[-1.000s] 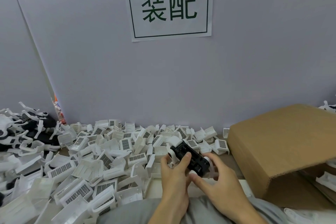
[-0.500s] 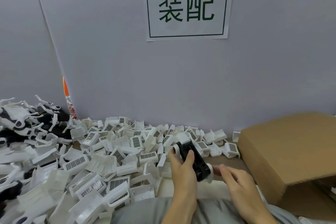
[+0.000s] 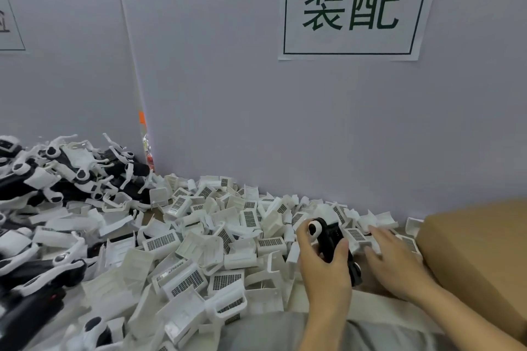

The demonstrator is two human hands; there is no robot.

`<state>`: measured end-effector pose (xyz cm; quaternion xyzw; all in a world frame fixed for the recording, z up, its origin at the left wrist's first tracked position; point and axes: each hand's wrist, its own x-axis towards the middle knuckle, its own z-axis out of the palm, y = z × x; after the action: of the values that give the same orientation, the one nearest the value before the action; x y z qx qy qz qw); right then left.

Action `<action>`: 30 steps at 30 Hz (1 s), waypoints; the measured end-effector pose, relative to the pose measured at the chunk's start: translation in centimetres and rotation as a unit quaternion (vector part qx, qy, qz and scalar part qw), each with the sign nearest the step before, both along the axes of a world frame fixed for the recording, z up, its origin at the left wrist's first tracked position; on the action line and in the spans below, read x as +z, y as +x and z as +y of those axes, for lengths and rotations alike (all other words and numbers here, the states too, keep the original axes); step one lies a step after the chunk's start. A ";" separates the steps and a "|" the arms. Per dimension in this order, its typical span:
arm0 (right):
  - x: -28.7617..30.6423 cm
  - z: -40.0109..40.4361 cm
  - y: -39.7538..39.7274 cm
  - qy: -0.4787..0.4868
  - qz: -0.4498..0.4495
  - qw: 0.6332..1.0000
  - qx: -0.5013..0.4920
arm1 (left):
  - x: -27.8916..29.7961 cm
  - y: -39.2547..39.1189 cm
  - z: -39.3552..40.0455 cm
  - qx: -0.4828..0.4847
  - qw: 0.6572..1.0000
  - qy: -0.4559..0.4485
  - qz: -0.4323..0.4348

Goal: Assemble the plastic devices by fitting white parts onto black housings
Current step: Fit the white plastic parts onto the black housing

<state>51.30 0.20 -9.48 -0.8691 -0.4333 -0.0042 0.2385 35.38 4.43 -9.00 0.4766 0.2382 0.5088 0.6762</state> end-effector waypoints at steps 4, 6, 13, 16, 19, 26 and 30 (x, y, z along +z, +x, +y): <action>-1.5 1.1 0.4 -0.077 -0.027 0.997 -0.014 | 0.2 -0.2 -0.1 -0.003 1.000 -0.004 0.000; -2.1 1.1 0.4 -0.073 -0.046 0.996 -0.027 | 0.1 -0.2 -0.1 -0.005 1.000 -0.014 0.000; -1.9 0.5 0.9 0.051 -0.050 0.994 -0.077 | 0.1 -0.2 -0.2 -0.020 1.000 -0.012 -0.004; -1.9 -0.2 1.3 0.105 -0.059 0.984 -0.131 | 0.1 -0.2 -0.2 -0.033 0.999 -0.012 -0.005; -2.1 -0.6 1.3 0.054 -0.086 0.980 -0.172 | 0.2 -0.2 -0.3 -0.037 0.999 -0.008 -0.005; -2.5 -1.0 1.9 0.007 -0.125 0.976 -0.176 | 0.3 -0.3 -0.3 -0.042 0.999 -0.013 -0.002; -2.1 -1.0 1.2 0.007 -0.142 0.969 -0.204 | 0.3 -0.3 -0.3 -0.038 0.999 -0.017 -0.004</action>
<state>52.51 -0.82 -11.55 -0.9280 -0.2764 -0.1789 0.1746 35.10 4.11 -8.67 0.4718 0.2262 0.4802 0.7040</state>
